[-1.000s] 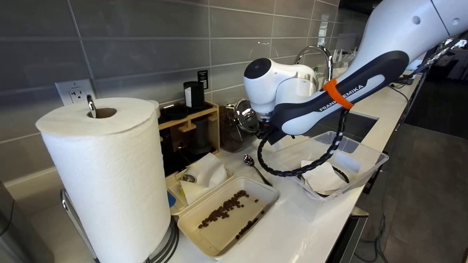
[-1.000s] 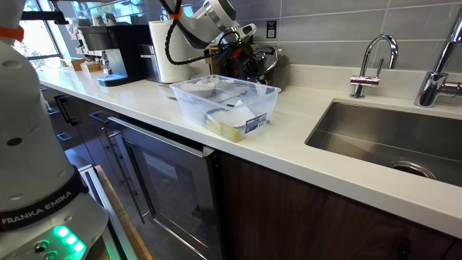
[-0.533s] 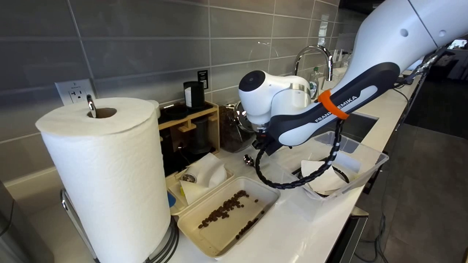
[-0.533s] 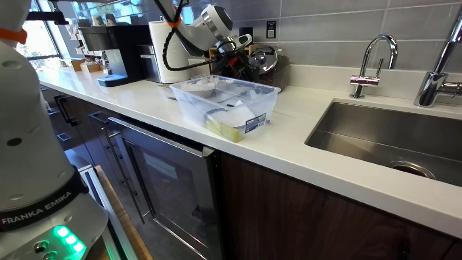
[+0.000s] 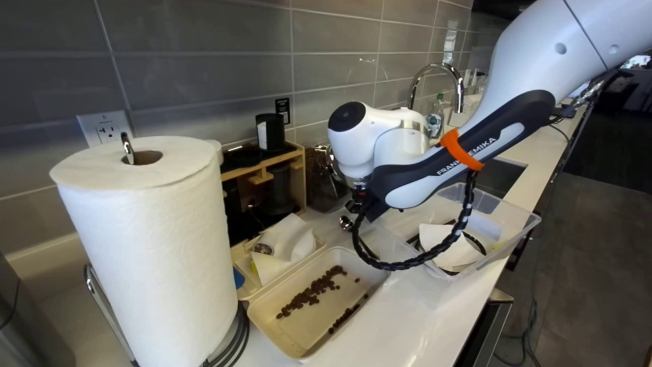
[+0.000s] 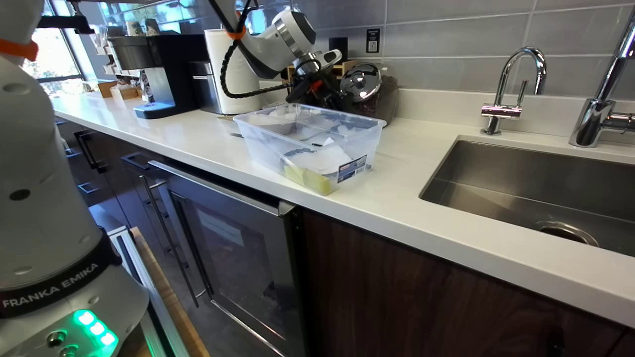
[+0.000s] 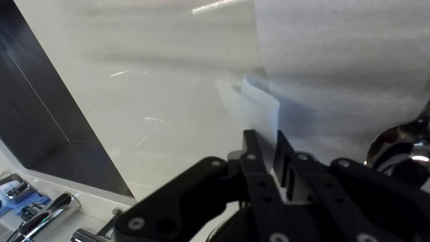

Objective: Move the tissue to the right

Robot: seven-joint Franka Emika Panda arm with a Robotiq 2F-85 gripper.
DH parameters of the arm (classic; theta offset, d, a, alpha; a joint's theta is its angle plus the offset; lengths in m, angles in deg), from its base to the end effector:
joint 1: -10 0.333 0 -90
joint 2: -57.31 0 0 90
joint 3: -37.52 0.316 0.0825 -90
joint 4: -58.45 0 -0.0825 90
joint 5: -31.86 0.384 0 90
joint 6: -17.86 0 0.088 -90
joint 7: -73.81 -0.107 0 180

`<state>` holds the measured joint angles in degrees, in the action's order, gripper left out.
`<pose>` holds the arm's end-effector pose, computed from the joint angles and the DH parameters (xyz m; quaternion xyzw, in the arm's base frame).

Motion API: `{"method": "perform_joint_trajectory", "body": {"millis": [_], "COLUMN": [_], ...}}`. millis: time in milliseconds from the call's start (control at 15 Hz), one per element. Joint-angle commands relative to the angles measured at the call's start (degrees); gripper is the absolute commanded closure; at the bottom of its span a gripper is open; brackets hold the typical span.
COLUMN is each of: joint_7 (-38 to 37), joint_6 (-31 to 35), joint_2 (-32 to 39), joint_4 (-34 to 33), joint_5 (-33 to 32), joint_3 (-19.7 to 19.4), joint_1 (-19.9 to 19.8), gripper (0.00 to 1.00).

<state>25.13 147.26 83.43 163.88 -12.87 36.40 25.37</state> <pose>0.6290 0.1412 0.2833 0.9551 -0.0365 0.1377 0.2597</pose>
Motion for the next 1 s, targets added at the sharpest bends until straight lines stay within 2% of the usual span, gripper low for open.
{"method": "perform_joint_trajectory", "body": {"millis": [0,467,733,933], "joint_7": [-0.3,2.2,7.3,13.8], "joint_6": [0.9,-2.0,-3.0,-1.0], "joint_2": [-0.4,-5.7,-9.8,-13.4], "joint_4": [0.2,0.8,2.3,4.7], "joint_5": [0.1,2.4,7.5,16.3], "joint_3": [0.2,0.1,1.3,2.4], "joint_1": [-0.7,-3.0,-4.9,-6.6], "gripper": [0.51,0.01,0.00,0.00]}}
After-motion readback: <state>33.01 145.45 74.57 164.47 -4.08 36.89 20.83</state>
